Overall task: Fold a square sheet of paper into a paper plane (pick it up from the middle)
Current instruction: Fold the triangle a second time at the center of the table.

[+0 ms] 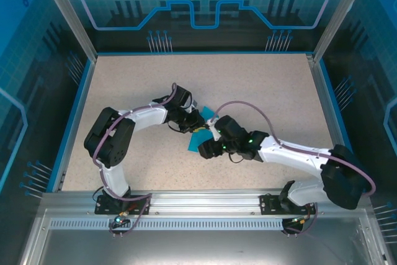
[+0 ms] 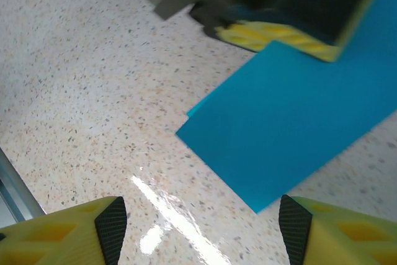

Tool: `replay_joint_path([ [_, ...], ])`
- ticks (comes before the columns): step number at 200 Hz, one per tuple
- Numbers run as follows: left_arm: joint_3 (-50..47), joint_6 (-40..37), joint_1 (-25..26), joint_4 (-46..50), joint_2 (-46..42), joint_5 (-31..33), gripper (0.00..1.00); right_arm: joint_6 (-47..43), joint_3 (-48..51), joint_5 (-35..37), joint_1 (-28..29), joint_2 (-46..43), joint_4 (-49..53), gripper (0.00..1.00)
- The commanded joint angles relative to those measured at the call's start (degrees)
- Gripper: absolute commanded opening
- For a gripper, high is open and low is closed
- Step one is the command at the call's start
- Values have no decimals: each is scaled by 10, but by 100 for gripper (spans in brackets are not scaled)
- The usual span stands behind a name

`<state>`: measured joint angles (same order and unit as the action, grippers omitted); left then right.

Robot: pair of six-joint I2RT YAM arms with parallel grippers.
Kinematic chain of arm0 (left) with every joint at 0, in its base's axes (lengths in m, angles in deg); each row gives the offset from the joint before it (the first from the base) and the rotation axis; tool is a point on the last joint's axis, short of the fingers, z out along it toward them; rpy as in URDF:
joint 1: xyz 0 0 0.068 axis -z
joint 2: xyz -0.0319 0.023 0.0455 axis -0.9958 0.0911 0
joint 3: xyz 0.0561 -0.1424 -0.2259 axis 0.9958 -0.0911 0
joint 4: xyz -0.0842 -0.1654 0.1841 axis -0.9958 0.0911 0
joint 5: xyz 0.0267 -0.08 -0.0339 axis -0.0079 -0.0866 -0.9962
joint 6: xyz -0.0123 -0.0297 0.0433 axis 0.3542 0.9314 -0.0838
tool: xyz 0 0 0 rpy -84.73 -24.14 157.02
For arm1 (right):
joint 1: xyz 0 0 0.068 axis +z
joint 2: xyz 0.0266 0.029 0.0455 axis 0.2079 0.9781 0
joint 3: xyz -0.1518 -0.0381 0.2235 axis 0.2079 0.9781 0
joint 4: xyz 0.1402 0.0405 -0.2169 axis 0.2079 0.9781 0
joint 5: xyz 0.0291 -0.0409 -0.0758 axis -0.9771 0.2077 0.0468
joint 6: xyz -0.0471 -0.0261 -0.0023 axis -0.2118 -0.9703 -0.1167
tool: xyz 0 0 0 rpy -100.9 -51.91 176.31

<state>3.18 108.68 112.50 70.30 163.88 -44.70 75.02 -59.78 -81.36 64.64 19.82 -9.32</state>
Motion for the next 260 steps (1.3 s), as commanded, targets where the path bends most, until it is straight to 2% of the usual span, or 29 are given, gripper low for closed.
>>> replay_joint_path([
  [1,17,1,2,20,11,-13,13,-22,-43,88,40,40,22,70],
  [14,16,1,3,19,11,-14,13,-29,-68,111,55,66,35,71],
  [40,17,1,3,22,11,-14,13,-20,-105,206,89,101,71,72],
  [105,18,5,7,22,11,-13,13,-1,-144,235,98,166,101,65],
  [120,18,5,7,25,13,-12,13,-1,-160,247,101,177,117,60],
  [154,16,4,7,29,11,-4,13,0,-162,259,105,167,124,55],
  [196,15,5,8,33,8,2,13,-2,-165,262,102,163,146,33],
  [260,13,4,9,44,-2,25,15,-2,-149,229,91,143,130,16],
])
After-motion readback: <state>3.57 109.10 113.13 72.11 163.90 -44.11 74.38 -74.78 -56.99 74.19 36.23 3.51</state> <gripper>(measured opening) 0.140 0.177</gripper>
